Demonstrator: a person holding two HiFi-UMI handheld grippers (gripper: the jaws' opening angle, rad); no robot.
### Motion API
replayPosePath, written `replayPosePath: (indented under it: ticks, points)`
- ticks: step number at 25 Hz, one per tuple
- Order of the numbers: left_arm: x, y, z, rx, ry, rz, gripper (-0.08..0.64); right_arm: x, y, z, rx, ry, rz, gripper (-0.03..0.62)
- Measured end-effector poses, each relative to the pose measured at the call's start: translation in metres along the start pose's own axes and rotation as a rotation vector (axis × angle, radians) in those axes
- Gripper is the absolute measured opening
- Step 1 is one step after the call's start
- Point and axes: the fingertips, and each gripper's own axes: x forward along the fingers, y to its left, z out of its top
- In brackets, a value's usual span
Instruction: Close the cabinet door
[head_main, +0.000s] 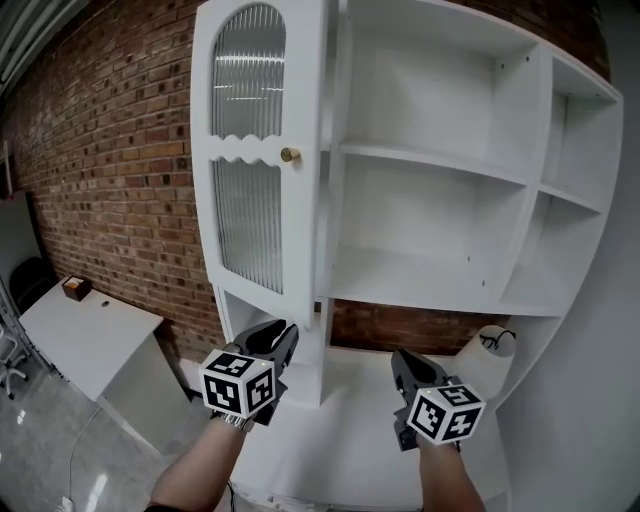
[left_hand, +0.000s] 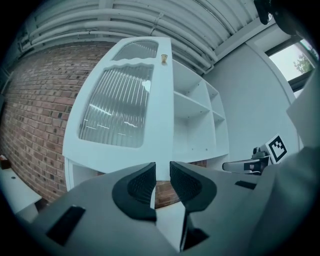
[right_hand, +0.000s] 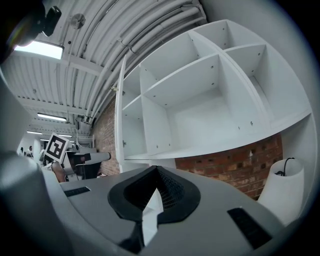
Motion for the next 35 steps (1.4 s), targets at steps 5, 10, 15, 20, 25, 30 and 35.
replayPosePath:
  ticks: [5,10,15,20,25,30,35]
  points:
    - [0.021,-0.005,-0.001,-0.007,0.007,-0.051,0.095,-0.005,-0.009,0.003,-0.002,-0.002,-0.051,0.026]
    - [0.035,0.001,-0.002,-0.023,0.004,-0.052,0.045,-0.005,-0.015,0.002,0.003,0.000,-0.083,0.026]
    - [0.047,0.003,-0.002,-0.014,0.013,-0.073,0.026,0.000,-0.018,0.002,0.011,-0.004,-0.101,0.026]
    - [0.060,0.006,-0.002,-0.014,0.012,-0.084,0.020,0.009,-0.017,0.000,0.017,-0.001,-0.102,0.026]
    - [0.074,0.007,-0.002,-0.017,0.011,-0.085,0.013,0.013,-0.021,-0.003,0.022,0.003,-0.107,0.026]
    - [0.086,0.011,-0.003,-0.028,0.010,-0.067,0.009,0.015,-0.023,-0.003,0.015,0.008,-0.109,0.026]
    - [0.096,0.015,-0.003,-0.027,0.014,-0.054,0.009,0.010,-0.024,-0.003,0.013,0.007,-0.125,0.026]
